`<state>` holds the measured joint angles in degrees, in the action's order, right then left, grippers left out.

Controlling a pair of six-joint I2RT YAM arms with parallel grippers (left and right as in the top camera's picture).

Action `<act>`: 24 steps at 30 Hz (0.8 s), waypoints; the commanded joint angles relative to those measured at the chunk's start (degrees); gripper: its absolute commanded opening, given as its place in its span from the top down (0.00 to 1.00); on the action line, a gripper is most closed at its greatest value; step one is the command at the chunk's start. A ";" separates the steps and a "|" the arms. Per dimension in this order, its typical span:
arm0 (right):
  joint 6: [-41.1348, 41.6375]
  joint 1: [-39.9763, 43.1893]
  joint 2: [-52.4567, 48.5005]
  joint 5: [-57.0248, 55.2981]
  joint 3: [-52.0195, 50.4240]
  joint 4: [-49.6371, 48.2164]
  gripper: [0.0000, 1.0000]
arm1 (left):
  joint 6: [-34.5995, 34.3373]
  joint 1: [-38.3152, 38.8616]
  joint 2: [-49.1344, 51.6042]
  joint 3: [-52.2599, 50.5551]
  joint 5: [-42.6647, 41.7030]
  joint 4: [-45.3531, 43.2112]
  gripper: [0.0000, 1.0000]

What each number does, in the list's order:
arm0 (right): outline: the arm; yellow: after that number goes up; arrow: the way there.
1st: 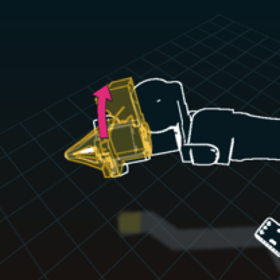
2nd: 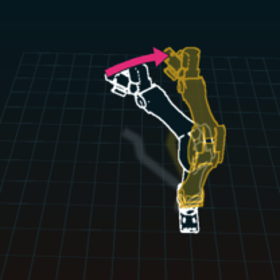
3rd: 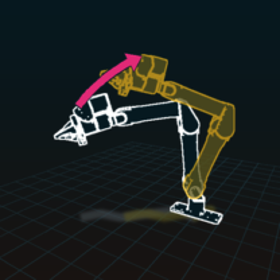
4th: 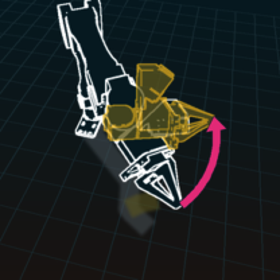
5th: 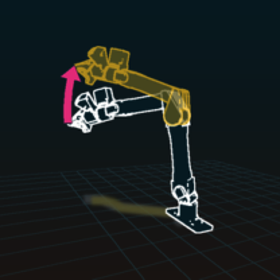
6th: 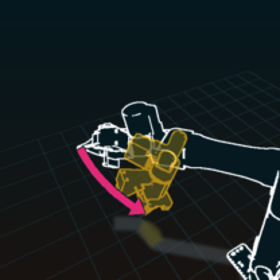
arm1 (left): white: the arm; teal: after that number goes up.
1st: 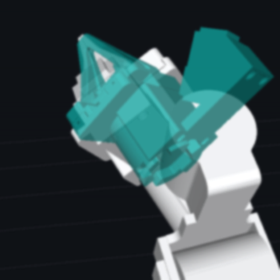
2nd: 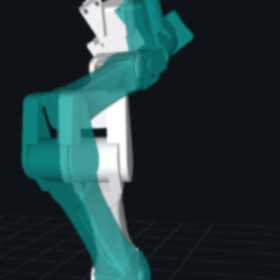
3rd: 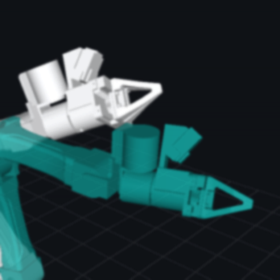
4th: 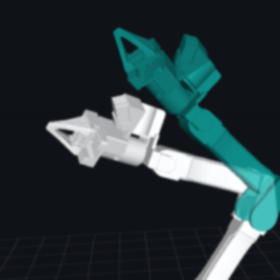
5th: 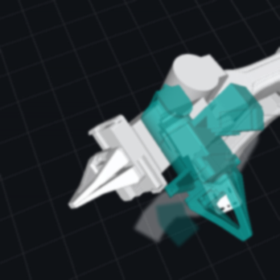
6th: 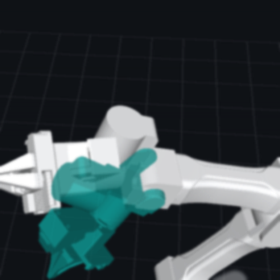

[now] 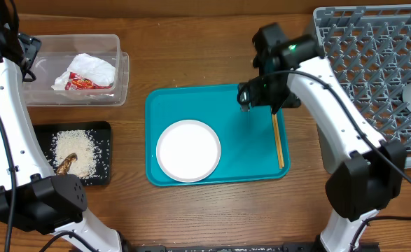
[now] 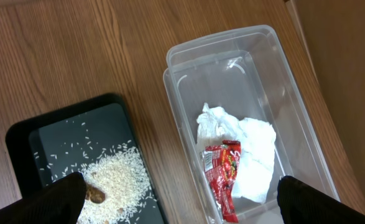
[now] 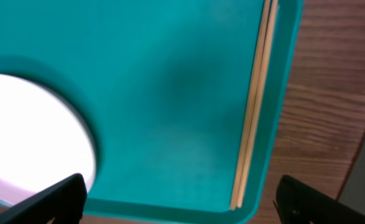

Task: Sort waste into correct bins and load items into the dishwasher
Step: 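Move the right gripper over the wooden chopsticks on the tray, then lower the right gripper and close it around the chopsticks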

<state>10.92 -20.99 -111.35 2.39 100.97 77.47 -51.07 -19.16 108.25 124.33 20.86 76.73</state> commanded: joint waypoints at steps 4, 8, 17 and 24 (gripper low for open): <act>2.54 0.28 -0.31 -0.66 -9.97 -8.39 0.30 | 0.04 0.15 0.22 0.22 1.09 -0.09 0.00; 2.62 0.28 -0.31 -1.36 -14.21 -12.96 0.37 | 0.04 0.15 0.22 0.22 1.11 -0.09 0.00; 2.58 0.55 -0.35 -6.45 -21.18 -20.79 0.37 | 0.04 0.15 0.22 0.22 1.11 -0.09 0.00; 2.58 0.55 -0.85 -8.28 -22.84 -23.58 0.37 | 0.04 0.15 0.22 0.22 1.09 -0.09 0.00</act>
<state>13.26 -20.64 -112.14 -3.84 79.20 54.48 -51.07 -19.16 108.25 124.33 20.88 76.73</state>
